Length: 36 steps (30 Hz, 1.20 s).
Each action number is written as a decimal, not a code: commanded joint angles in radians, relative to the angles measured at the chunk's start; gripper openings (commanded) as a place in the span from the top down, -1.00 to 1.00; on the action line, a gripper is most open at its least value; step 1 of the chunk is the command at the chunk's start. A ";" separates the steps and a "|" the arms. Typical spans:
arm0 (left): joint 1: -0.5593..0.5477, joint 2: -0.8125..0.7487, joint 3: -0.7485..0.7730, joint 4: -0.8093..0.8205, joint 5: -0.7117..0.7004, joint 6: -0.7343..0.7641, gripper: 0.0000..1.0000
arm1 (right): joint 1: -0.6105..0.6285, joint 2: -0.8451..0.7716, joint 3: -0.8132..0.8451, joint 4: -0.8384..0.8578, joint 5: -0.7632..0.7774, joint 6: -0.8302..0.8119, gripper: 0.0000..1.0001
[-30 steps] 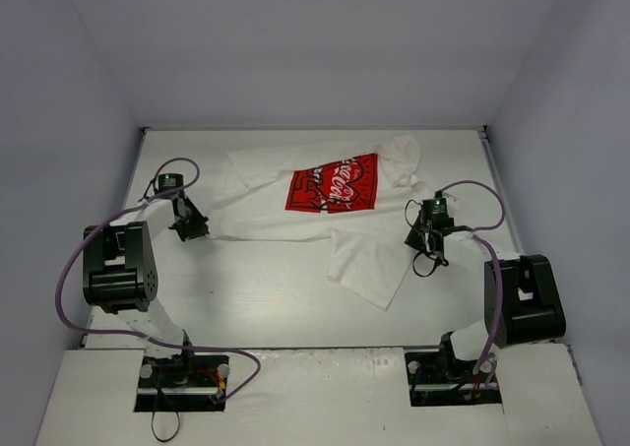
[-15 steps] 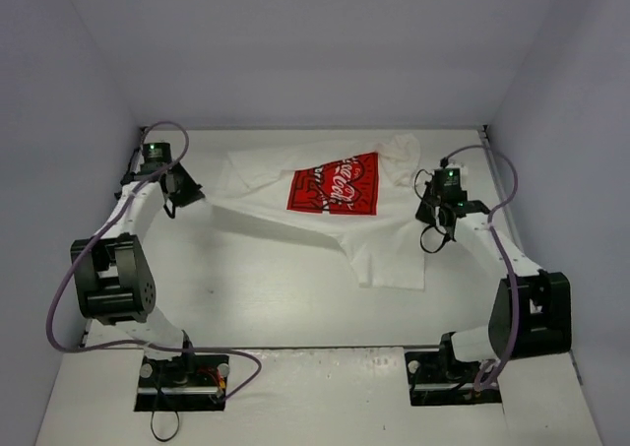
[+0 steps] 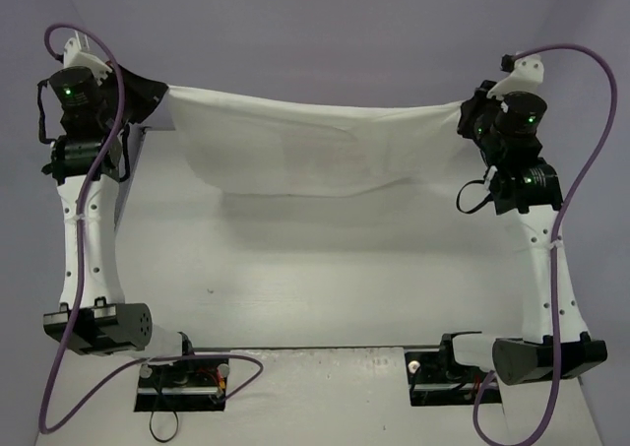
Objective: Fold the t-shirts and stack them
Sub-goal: Flatten out the tshirt
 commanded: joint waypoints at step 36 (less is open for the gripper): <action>0.036 0.636 0.943 0.262 0.289 -0.338 1.00 | 0.001 0.681 0.989 0.455 -0.254 -0.242 1.00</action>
